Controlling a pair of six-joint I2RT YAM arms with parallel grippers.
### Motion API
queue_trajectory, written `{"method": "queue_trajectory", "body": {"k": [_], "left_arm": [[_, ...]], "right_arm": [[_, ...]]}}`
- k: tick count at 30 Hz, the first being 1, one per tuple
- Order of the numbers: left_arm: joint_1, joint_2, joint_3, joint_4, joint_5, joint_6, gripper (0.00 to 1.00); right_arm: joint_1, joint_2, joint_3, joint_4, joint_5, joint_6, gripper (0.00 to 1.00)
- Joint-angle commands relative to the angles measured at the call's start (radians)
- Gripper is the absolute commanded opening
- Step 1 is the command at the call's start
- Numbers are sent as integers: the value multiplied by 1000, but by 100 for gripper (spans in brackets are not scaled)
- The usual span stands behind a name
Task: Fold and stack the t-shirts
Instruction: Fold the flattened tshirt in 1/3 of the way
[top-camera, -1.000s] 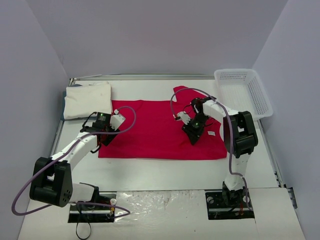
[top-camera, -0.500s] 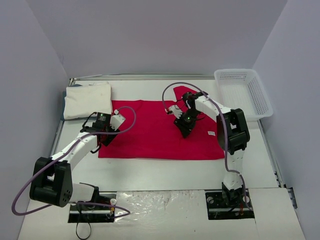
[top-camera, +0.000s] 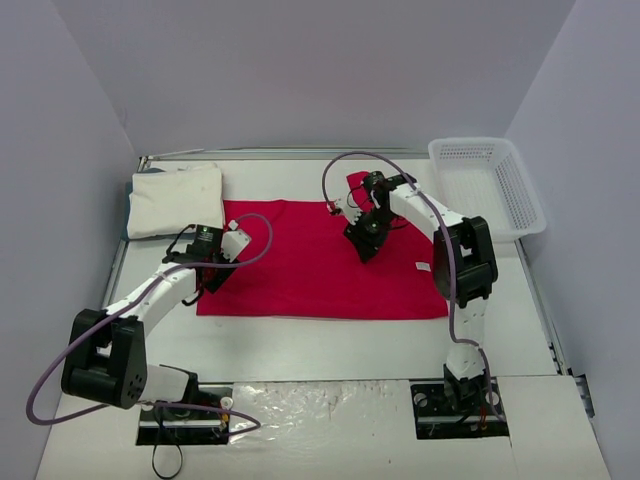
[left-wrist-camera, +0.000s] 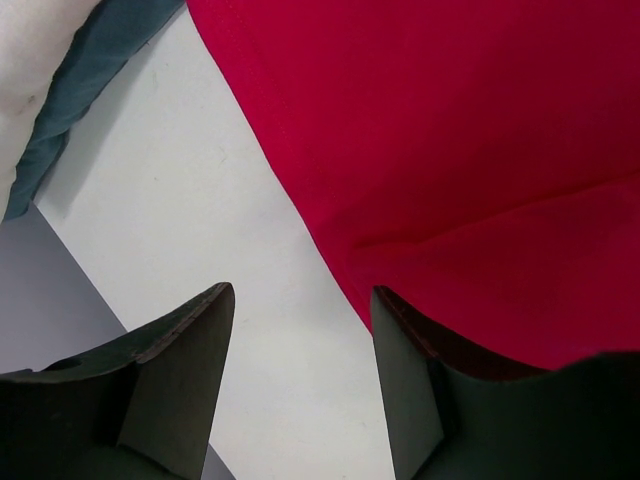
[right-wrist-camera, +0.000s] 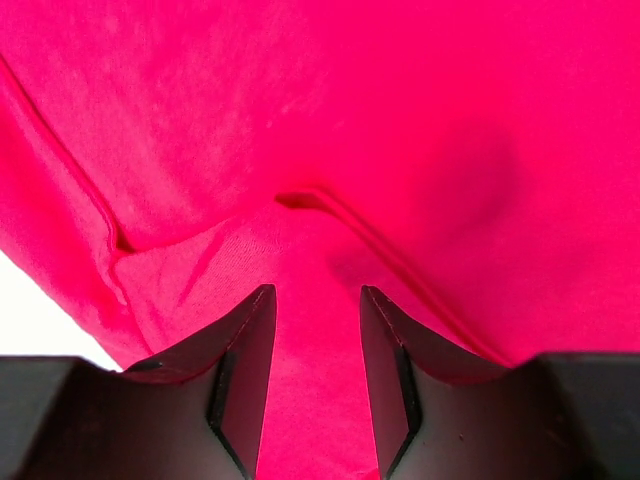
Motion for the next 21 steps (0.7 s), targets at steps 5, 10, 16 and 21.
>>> {"method": "queue_trajectory", "body": {"k": [5,10,16,21], "left_arm": [[3,-10,4,25,-30,-15,52],[2,-5,31,22,72,2,27],[0,73,120,11,123,26,2],[0,182,189,26,142,8,2]], "right_arm": [[-11,30,46,11,35,15,34],[-69,17,29,66,136,66,29],[-158,-57,-61,109,162,80,10],[-235,-109,-175,140,185,78,2]]}}
